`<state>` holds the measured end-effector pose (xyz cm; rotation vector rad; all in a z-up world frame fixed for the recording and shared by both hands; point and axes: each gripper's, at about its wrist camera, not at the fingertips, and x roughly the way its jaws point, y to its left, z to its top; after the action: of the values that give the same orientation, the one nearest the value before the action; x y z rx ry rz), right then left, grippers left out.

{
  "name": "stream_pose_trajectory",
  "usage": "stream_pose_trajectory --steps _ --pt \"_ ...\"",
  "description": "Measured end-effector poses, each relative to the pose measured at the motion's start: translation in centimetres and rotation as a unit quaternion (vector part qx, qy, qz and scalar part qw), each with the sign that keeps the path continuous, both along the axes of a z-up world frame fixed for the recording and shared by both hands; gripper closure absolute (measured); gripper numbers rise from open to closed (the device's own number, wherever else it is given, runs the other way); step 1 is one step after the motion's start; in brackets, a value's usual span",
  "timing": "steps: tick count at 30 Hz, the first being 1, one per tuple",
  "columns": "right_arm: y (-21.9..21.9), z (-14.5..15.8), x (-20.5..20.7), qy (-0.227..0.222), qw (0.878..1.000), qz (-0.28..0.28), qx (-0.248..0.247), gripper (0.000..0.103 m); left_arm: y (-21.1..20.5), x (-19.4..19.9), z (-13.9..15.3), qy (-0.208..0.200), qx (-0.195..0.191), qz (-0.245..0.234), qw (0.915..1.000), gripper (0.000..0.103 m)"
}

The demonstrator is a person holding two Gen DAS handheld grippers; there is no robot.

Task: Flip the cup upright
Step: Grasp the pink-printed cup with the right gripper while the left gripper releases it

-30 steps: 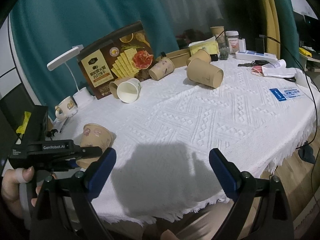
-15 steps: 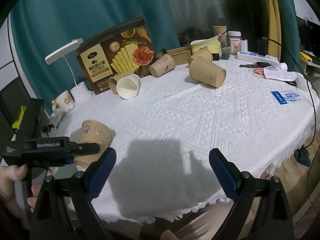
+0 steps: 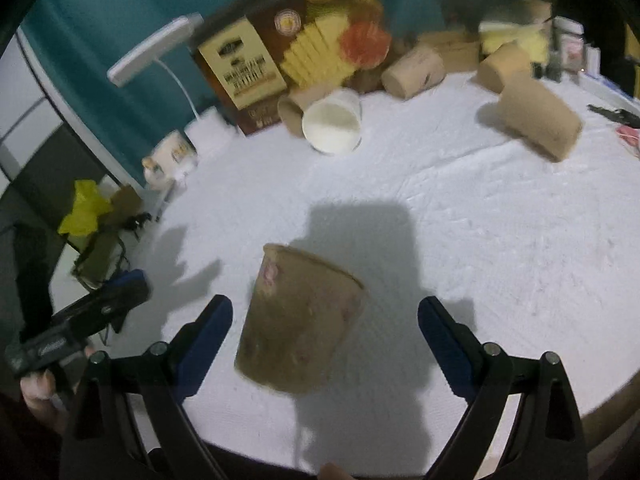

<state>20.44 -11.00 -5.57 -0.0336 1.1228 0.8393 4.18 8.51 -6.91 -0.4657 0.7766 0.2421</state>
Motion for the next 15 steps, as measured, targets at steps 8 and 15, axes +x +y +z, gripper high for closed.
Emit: stream_pose_trajectory --steps 8,15 --pt "4.2 -2.0 1.9 0.048 0.996 0.031 -0.064 0.01 3.3 -2.2 -1.3 -0.004 -0.002 0.008 1.0 0.021" --pt "5.7 -3.4 2.2 0.057 0.992 0.043 -0.099 0.021 4.3 -2.5 -2.5 -0.002 -0.019 0.003 0.9998 0.021"
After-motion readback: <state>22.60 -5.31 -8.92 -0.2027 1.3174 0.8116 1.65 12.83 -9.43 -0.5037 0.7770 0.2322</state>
